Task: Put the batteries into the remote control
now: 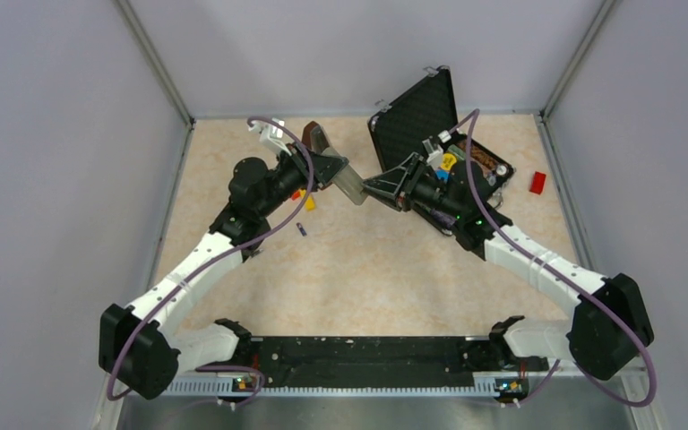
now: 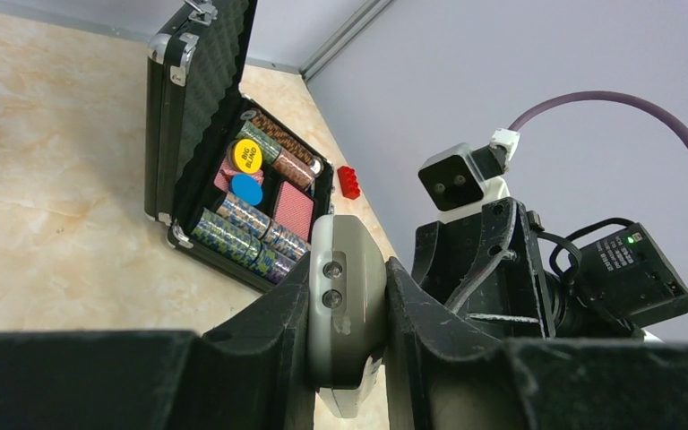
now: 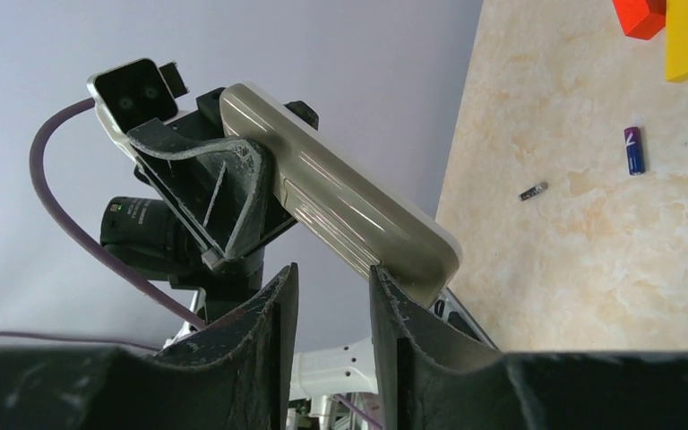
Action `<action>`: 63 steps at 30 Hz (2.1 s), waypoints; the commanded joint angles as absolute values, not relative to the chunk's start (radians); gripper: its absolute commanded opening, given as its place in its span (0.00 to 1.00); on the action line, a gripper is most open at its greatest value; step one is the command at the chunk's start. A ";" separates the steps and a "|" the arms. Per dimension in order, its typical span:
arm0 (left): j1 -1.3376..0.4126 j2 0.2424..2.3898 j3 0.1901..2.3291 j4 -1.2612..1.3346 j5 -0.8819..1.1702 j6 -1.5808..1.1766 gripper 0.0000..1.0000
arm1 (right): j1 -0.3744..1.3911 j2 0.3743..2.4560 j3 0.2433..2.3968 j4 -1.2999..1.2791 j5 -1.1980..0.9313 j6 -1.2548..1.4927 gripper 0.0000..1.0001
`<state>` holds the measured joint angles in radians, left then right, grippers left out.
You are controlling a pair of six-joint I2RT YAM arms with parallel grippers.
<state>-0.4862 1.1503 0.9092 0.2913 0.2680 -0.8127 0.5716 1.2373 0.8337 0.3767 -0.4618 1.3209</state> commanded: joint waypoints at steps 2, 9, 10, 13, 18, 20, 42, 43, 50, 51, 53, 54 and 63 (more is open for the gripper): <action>-0.489 1.137 0.897 0.391 0.246 -0.808 0.00 | 0.586 1.258 0.850 0.414 -0.448 1.360 0.35; -0.489 1.126 0.867 0.420 0.249 -0.807 0.00 | 0.588 1.294 0.837 0.450 -0.447 1.403 0.27; -0.488 1.123 0.864 0.424 0.246 -0.806 0.00 | 0.588 1.293 0.839 0.448 -0.446 1.401 0.26; -0.488 1.119 0.857 0.427 0.240 -0.795 0.00 | 0.588 1.283 0.841 0.430 -0.440 1.397 0.26; -0.490 1.118 0.855 0.426 0.229 -0.772 0.00 | 0.589 1.269 0.841 0.404 -0.438 1.394 0.30; -0.490 1.119 0.855 0.426 0.223 -0.766 0.00 | 0.590 1.268 0.839 0.394 -0.441 1.394 0.31; -0.496 1.129 0.841 0.485 0.211 -0.766 0.00 | 0.592 1.312 0.831 0.423 -0.453 1.427 0.34; -0.498 1.129 0.839 0.492 0.214 -0.768 0.00 | 0.592 1.314 0.831 0.425 -0.450 1.428 0.34; -0.502 1.121 0.817 0.541 0.246 -0.775 0.00 | 0.592 1.321 0.834 0.424 -0.441 1.437 0.32; -0.503 1.119 0.812 0.550 0.249 -0.776 0.00 | 0.593 1.320 0.834 0.423 -0.438 1.437 0.32; -0.504 1.114 0.801 0.572 0.261 -0.777 0.00 | 0.592 1.320 0.836 0.411 -0.435 1.437 0.32; -0.504 1.113 0.798 0.579 0.265 -0.778 0.00 | 0.592 1.318 0.836 0.401 -0.432 1.437 0.32; -0.509 1.084 0.769 0.627 0.266 -0.746 0.00 | 0.591 1.299 0.838 0.331 -0.403 1.432 0.32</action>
<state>-0.4927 1.1366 0.7692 0.4988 0.2214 -0.7540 0.5816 1.3064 0.8303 0.3607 -0.4461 1.4406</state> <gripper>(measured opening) 0.315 0.320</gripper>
